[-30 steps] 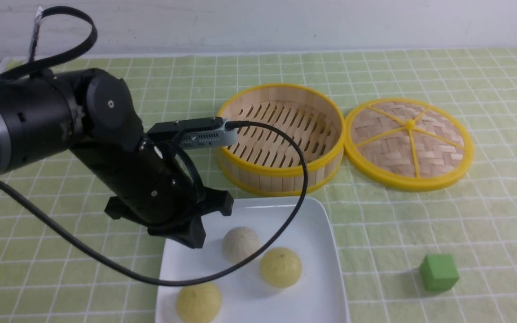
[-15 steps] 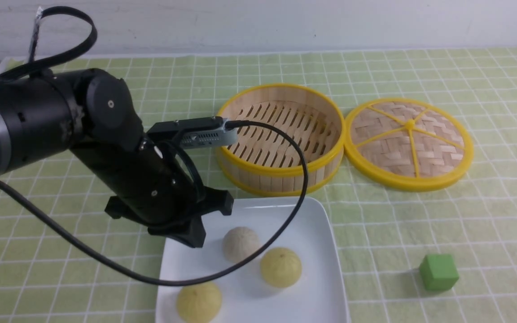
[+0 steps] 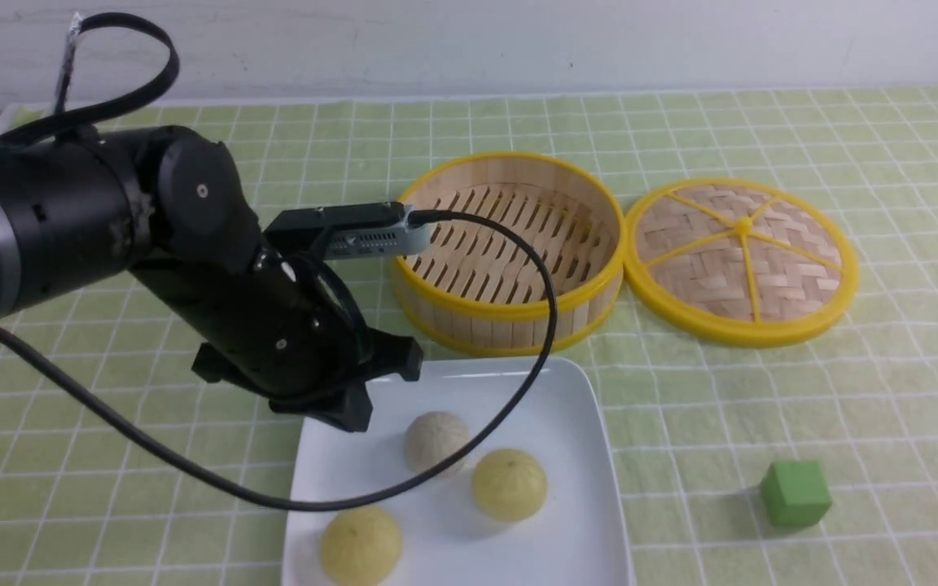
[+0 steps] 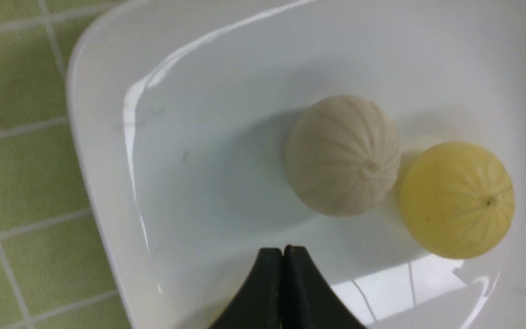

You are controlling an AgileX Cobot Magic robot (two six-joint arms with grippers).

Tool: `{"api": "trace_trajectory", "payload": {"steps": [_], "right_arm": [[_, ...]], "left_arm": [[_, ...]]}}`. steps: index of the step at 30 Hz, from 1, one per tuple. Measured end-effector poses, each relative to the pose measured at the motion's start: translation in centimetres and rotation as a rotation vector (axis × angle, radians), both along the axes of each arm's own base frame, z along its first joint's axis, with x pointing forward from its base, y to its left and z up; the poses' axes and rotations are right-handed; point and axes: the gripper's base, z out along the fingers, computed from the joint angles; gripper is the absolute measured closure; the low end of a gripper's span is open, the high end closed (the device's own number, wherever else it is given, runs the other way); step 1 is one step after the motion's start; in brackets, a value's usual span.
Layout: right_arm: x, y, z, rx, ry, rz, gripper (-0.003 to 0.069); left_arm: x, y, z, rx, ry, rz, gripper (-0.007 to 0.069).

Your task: Put the steamed buns into the plate on the green tablecloth.

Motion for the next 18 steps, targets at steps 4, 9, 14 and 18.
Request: {"api": "trace_trajectory", "payload": {"steps": [4,9,14,18], "right_arm": [[0.0,-1.3,-3.1,-0.033,-0.064,-0.171,0.0654],[0.0,-2.6,-6.5,-0.089,-0.072,-0.374,0.065],[0.4,-3.6,-9.5,-0.178,-0.012,-0.535,0.0646],[0.4,-4.0,-9.8,-0.193,0.012,-0.61,0.0641]], "left_arm": [[0.2,0.0,0.1,-0.006,-0.028,0.005,0.0608],[-0.2,0.1,0.8,-0.006,-0.024,-0.002,0.0613],[-2.2,1.0,4.2,-0.026,-0.094,-0.018,0.0622],[-4.2,2.1,7.3,-0.035,-0.174,-0.033,0.0622]]}}
